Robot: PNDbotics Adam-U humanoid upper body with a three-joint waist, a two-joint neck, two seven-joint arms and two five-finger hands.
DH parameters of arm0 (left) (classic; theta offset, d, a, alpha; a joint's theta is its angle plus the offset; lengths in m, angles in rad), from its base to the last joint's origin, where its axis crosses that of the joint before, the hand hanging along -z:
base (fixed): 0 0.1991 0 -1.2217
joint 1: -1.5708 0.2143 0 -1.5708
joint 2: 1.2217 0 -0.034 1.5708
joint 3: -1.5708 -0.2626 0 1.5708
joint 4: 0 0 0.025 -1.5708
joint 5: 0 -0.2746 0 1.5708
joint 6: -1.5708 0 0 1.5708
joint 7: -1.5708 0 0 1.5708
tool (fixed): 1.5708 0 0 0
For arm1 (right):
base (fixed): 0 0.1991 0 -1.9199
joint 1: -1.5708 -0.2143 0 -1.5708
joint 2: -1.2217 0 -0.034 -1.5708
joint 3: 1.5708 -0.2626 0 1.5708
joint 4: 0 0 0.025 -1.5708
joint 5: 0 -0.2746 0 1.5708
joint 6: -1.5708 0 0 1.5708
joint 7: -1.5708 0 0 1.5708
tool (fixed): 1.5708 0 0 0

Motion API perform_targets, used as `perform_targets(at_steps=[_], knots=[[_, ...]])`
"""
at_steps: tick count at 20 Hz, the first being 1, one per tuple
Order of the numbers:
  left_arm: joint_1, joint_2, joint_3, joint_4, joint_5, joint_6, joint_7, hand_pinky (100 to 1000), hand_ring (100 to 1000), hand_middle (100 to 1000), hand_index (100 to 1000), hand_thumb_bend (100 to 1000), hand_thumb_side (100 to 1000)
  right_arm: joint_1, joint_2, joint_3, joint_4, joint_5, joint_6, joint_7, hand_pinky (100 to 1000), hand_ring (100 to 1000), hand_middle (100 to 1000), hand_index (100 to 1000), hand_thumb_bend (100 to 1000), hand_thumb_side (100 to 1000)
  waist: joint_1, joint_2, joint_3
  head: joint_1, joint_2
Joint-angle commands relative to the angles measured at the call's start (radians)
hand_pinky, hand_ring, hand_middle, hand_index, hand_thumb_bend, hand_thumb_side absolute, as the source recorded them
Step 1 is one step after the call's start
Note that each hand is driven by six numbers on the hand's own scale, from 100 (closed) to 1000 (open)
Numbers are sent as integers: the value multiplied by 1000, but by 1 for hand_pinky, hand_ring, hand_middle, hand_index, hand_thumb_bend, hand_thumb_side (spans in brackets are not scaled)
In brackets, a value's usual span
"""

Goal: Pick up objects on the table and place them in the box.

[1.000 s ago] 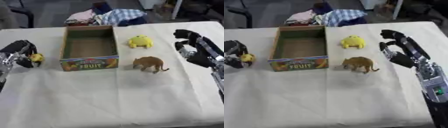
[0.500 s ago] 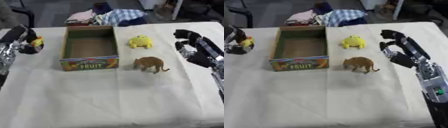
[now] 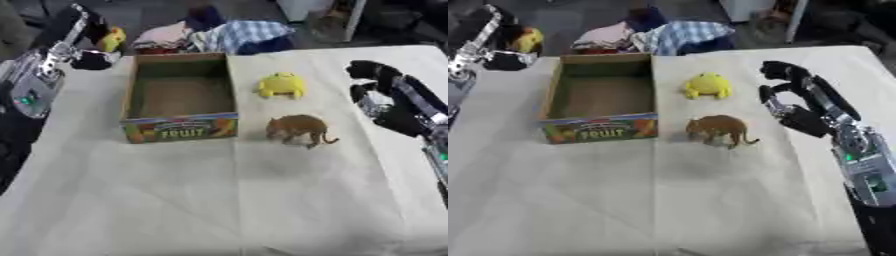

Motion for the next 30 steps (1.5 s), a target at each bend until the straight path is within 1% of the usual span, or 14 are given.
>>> perform_targets(at_steps=[1,5,6,7,9,10,12,14,15,16,18,21,26,30], knots=[[-34,-34,-10,19,-37,-20,-2,616,459,338,418,258,100,-23,-9,-1,-9,-9,-3,6,781,888,844,931,143,626,-2,-8,-7,11,5],[-28,-75,-30,65,-97,-45,-11,627,487,381,460,303,100,-27,-7,1,-8,-10,-5,10,781,887,844,931,143,627,-4,-4,-13,17,5],[-25,-80,-34,73,-110,-52,-17,638,507,420,498,474,100,-28,-7,1,-8,-10,-5,10,781,885,842,931,140,630,-4,-4,-13,16,5],[-19,-83,-40,80,-119,-60,-27,642,513,427,506,367,100,-27,-8,0,-8,-10,-5,10,781,884,842,931,143,632,-3,-4,-12,15,5],[-5,-85,-50,92,-132,-74,-52,660,537,485,574,401,100,-25,-10,-2,-7,-8,-5,10,780,883,842,931,142,631,-2,-5,-8,10,5],[1,-84,-52,95,-135,-79,-66,684,577,554,662,447,100,-25,-10,-3,-7,-7,-4,10,780,882,842,931,143,631,-2,-5,-6,8,5],[13,-75,-58,95,-133,-93,-109,719,631,648,772,517,131,-25,-13,-5,-7,-6,-5,8,779,879,843,932,144,632,-2,-6,-3,4,5],[23,-57,-60,82,-114,-108,-159,745,674,723,842,554,185,-25,-17,-9,-7,-4,-4,6,775,865,839,933,143,634,-3,-8,1,-1,5],[30,-45,-60,66,-96,-114,-179,748,680,736,851,561,200,-25,-20,-11,-6,-2,-3,5,773,859,837,934,144,634,-3,-8,3,-4,4],[36,-32,-59,47,-74,-117,-193,758,695,761,866,589,247,-26,-24,-12,-5,1,-3,4,771,853,836,933,145,633,-4,-9,6,-7,4],[54,-3,-56,-8,-13,-112,-208,771,714,785,876,574,267,-29,-36,-12,2,7,-3,4,771,854,837,934,151,628,-5,-10,12,-13,4],[95,41,-47,-121,118,-81,-208,770,698,764,860,537,293,-52,-71,4,24,15,-13,15,778,864,846,939,174,613,-9,-12,24,-21,5],[193,118,-22,-359,350,23,-167,759,669,724,836,485,304,-141,-161,69,122,26,-56,70,797,890,867,946,235,585,-17,-18,47,-29,1],[296,135,15,-512,504,99,-130,753,651,704,822,446,322,-221,-194,126,233,58,-100,130,804,896,875,951,272,593,-21,-24,67,-37,2]])
